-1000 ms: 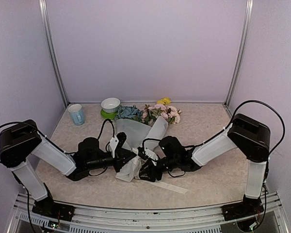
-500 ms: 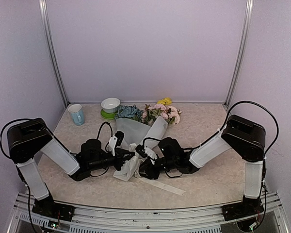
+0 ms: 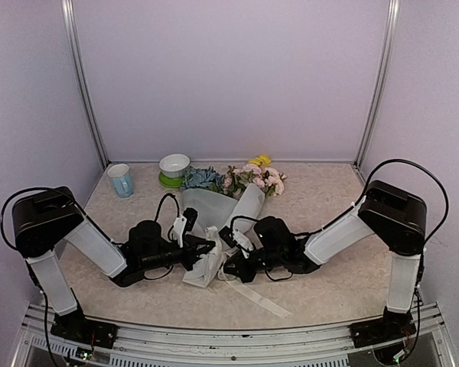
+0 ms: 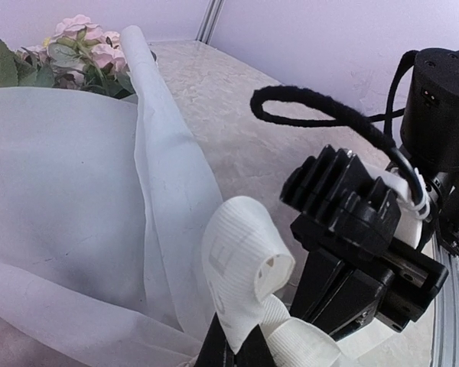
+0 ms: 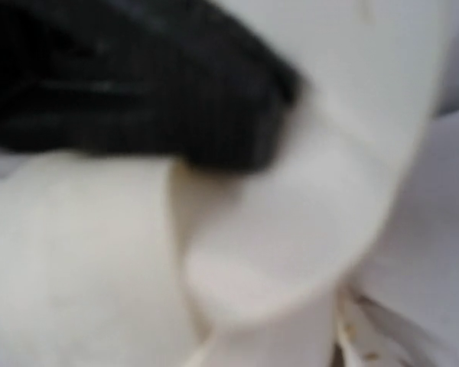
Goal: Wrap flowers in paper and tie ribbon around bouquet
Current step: Tie the half-tied ribbon around the folded bouquet.
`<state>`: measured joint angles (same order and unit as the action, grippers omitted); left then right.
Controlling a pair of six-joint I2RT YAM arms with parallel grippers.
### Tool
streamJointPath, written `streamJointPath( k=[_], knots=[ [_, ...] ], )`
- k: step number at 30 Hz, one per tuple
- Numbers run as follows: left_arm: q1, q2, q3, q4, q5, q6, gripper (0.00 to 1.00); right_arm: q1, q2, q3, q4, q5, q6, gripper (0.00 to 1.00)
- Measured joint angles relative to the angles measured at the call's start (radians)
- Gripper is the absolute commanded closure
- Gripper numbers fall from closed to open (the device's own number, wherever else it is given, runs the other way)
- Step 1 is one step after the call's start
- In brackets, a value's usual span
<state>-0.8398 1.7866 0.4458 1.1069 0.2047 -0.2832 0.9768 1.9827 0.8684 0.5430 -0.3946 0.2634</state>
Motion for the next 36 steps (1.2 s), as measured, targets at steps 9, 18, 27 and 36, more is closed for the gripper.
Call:
streamJointPath(
  k=[9,18,27,36],
  knots=[
    [0.001,-0.025,0.000,-0.011,-0.011,0.015,1.00,-0.006,-0.097,-0.037,-0.068,0.031,-0.011,0.98],
    [0.001,-0.027,0.000,-0.044,-0.011,0.038,1.00,-0.006,-0.078,-0.028,-0.105,0.062,-0.005,0.98],
    [0.005,-0.040,-0.005,-0.047,-0.019,0.050,1.00,-0.017,-0.091,-0.028,-0.142,0.127,0.017,1.00],
    [0.015,-0.083,-0.019,-0.052,-0.026,0.053,1.00,-0.020,-0.156,-0.027,-0.159,0.154,0.019,1.00]
  ],
)
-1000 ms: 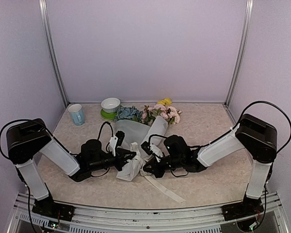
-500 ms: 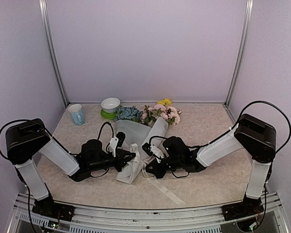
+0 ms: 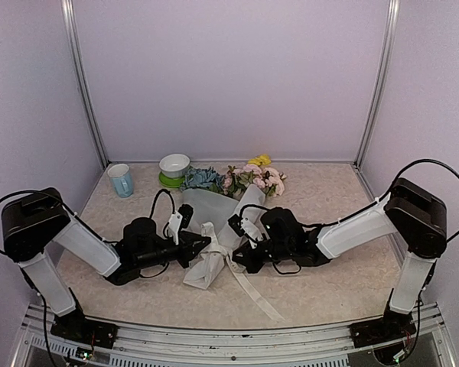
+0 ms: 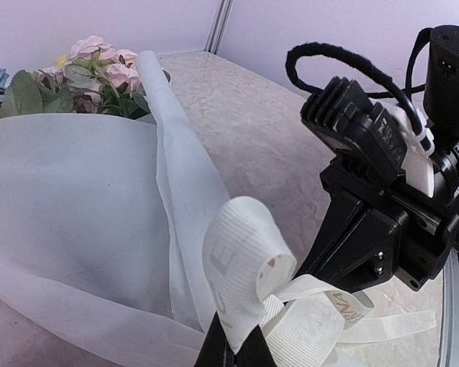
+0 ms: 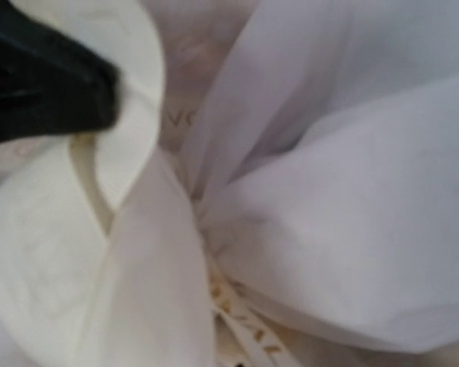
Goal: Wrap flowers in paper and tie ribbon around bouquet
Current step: Tie the half-tied ribbon around the folded bouquet.
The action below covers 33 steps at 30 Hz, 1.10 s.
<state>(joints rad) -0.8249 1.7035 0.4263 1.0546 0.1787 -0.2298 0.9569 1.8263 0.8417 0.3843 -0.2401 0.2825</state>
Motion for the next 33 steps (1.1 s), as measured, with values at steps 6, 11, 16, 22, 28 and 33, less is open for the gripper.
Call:
streamJointPath(
  k=[6,11,16,22,28,33],
  knots=[
    [0.011,-0.016,-0.018,-0.007,-0.003,0.002,1.00,-0.005,-0.055,0.002,-0.036,0.048,0.008,1.00],
    [0.029,-0.016,-0.039,-0.004,-0.003,-0.014,1.00,-0.024,-0.059,0.026,-0.051,0.098,0.042,1.00],
    [0.048,-0.016,-0.063,0.042,0.005,-0.049,1.00,-0.057,-0.059,0.031,-0.053,0.137,0.091,1.00],
    [0.084,-0.016,-0.088,0.069,0.008,-0.090,1.00,-0.099,-0.076,0.012,-0.043,0.130,0.158,1.00],
    [0.115,-0.016,-0.121,0.084,0.006,-0.148,1.00,-0.127,-0.104,-0.023,-0.031,0.086,0.208,1.00],
    [0.149,-0.015,-0.147,0.082,-0.004,-0.207,1.00,-0.128,-0.102,-0.041,-0.033,0.029,0.217,1.00]
  ],
)
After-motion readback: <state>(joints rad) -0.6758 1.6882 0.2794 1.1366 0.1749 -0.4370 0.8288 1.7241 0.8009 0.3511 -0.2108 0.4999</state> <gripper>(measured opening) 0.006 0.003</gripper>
